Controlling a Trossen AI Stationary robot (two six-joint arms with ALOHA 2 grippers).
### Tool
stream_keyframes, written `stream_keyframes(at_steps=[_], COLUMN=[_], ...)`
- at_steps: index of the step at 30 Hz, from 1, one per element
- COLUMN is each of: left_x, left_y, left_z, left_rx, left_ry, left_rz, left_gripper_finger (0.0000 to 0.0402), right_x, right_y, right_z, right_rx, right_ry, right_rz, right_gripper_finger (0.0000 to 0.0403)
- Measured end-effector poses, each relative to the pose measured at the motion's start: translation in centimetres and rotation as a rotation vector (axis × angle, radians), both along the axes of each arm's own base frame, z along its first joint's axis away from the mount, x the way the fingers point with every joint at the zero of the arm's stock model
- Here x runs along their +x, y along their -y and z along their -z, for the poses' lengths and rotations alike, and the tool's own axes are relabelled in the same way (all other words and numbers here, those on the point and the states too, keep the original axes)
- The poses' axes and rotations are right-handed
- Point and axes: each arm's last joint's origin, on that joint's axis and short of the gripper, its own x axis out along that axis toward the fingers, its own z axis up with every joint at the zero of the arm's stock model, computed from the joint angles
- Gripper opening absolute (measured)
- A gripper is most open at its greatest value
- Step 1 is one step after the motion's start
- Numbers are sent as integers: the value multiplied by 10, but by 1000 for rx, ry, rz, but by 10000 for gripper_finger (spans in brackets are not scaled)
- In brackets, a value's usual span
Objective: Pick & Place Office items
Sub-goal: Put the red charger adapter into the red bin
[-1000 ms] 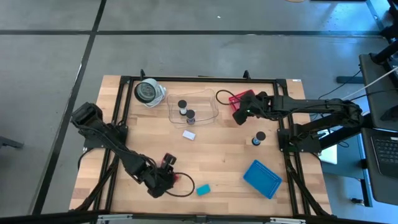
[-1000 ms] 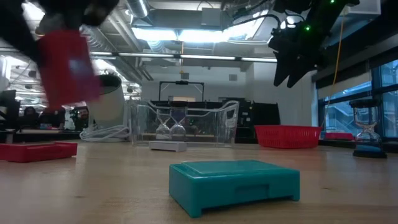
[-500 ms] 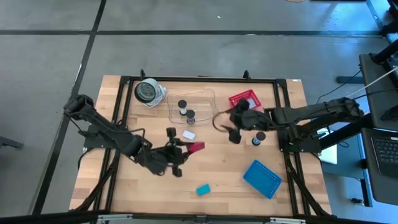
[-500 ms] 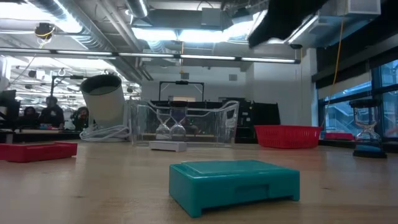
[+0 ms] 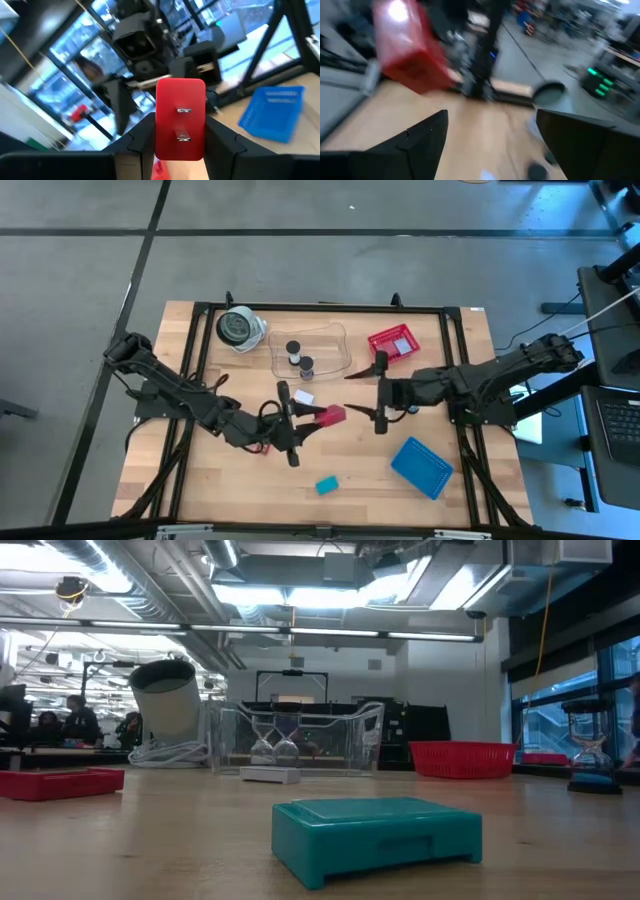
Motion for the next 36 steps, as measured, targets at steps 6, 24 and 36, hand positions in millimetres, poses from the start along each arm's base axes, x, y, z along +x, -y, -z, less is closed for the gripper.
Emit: stream_keyframes(at_steps=[6,24,36], left_x=[5,20,21], left_y=[-5,-33,-34], left_z=[-5,-9,-10], left_rx=[41,-45,-80], left_ry=[43,108,120], left_rz=[29,56,96], left_gripper_finger=[118,118,118], right_x=[1,1,1], right_y=[-5,-5,-5], right_z=[-9,-16,-16], right_rx=[49,10,-4], right_ry=[84,158,158], right_rz=[-144,-164,-142], right_gripper_finger=[307,285,143])
